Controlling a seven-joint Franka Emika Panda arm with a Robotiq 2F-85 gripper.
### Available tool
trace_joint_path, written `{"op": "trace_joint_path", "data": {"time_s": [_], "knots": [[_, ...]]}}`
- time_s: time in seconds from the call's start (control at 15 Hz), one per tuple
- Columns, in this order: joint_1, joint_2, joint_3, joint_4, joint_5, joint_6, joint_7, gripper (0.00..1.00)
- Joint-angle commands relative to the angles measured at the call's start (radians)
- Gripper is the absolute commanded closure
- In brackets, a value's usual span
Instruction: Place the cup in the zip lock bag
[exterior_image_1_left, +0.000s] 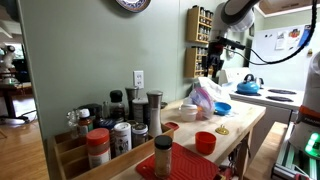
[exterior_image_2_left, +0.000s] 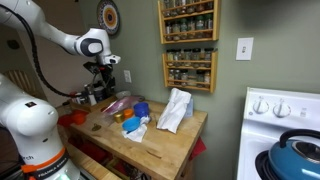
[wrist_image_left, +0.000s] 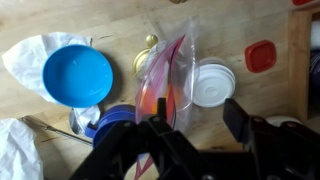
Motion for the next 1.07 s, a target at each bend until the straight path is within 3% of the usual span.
{"op": "trace_joint_path", "data": {"time_s": [0.0, 0.27, 1.0], "knots": [[0.015, 0.045, 0.002, -0.051, 0.042, 0.138, 0.014, 0.69], [0.003, 0.111, -0.005, -0.075, 0.029, 0.28, 0.015, 0.99], [-0.032, 0.214, -0.034, -0.077, 0.006, 0.391, 0.029, 1.0]]}}
